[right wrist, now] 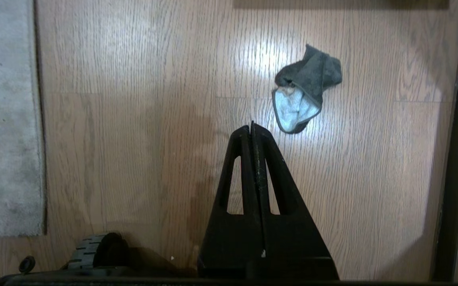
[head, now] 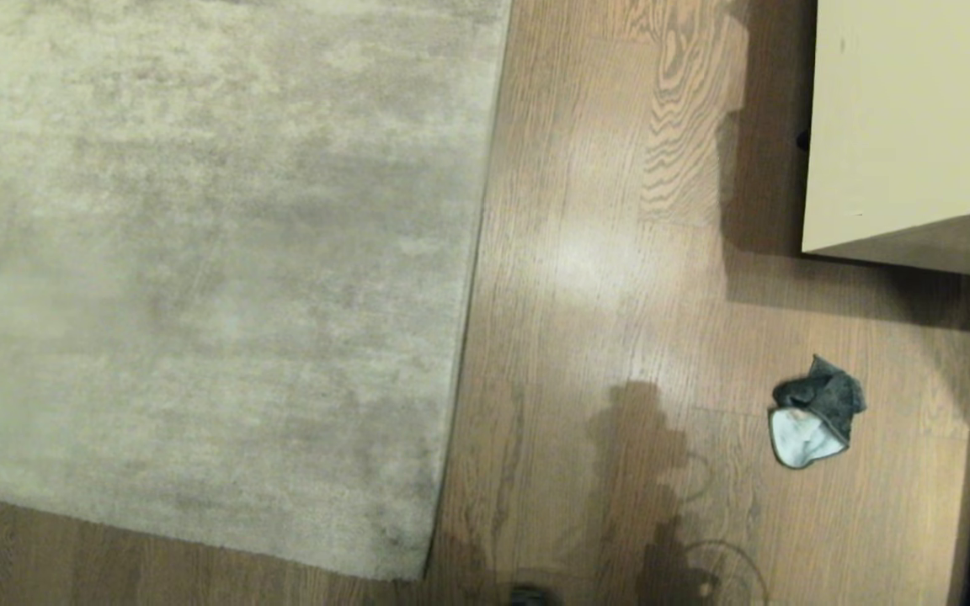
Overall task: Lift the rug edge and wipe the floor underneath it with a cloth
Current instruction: Pick up the rag
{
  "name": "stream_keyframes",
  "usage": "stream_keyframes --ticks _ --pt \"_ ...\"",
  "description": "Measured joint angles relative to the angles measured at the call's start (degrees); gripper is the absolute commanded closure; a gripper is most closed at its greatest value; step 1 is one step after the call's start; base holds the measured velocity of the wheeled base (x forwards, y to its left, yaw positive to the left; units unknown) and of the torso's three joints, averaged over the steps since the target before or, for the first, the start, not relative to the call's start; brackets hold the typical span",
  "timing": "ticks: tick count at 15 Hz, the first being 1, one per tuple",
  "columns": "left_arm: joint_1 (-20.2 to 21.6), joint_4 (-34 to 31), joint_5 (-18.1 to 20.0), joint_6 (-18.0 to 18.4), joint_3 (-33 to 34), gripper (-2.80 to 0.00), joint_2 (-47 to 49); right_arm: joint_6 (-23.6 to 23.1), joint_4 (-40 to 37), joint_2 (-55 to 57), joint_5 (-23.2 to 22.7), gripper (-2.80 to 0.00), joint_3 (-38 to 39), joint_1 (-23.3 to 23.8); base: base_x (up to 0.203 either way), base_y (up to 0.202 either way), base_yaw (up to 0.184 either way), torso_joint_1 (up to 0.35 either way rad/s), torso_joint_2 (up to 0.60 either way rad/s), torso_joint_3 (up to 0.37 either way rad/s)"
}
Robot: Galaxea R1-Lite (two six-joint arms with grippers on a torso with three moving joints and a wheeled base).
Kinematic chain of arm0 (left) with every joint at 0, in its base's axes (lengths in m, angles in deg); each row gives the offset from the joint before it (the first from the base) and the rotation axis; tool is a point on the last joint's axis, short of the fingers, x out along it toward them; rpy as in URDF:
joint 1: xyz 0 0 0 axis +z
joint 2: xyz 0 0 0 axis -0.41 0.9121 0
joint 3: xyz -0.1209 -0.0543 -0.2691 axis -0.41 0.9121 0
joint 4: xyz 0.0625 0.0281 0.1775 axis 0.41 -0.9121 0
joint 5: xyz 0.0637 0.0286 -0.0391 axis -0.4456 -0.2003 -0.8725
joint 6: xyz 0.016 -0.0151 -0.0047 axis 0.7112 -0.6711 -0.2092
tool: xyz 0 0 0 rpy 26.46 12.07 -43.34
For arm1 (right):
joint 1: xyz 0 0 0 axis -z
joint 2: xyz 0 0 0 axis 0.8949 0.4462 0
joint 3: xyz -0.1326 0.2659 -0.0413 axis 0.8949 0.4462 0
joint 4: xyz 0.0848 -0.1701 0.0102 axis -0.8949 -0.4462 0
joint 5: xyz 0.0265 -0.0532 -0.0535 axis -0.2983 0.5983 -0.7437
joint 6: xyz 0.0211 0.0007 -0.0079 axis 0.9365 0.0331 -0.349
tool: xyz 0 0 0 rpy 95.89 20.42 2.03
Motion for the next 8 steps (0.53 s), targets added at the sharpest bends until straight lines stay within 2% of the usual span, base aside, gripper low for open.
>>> stream_keyframes --ticks 8 --pt "0.0 0.0 0.0 0.0 0.0 0.0 0.0 0.0 -0.02 0.0 -0.01 0.0 0.0 0.0 0.0 0.0 0.0 0.001 0.0 -0.195"
